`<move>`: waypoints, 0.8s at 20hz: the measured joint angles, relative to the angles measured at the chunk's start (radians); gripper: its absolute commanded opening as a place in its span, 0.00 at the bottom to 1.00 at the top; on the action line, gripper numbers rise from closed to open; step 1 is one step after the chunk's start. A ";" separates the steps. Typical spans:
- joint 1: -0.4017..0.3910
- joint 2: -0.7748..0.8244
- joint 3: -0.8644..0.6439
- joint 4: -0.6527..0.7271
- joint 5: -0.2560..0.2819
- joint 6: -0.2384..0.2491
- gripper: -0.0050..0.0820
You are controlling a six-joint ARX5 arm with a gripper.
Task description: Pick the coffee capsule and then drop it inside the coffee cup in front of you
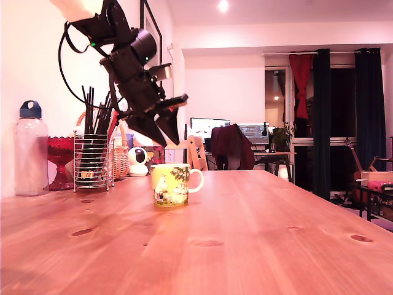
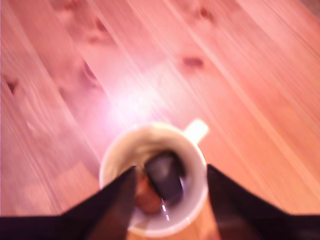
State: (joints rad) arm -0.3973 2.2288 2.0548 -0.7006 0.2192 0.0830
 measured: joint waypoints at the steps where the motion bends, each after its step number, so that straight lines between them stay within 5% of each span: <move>1: 0.001 -0.007 0.000 -0.004 0.016 0.000 0.04; 11: 0.007 -0.136 -0.020 -0.034 0.093 0.002 0.04; 16: 0.037 -0.296 -0.268 0.092 0.094 0.003 0.04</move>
State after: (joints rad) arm -0.3607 1.9331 1.7870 -0.6090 0.3134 0.0856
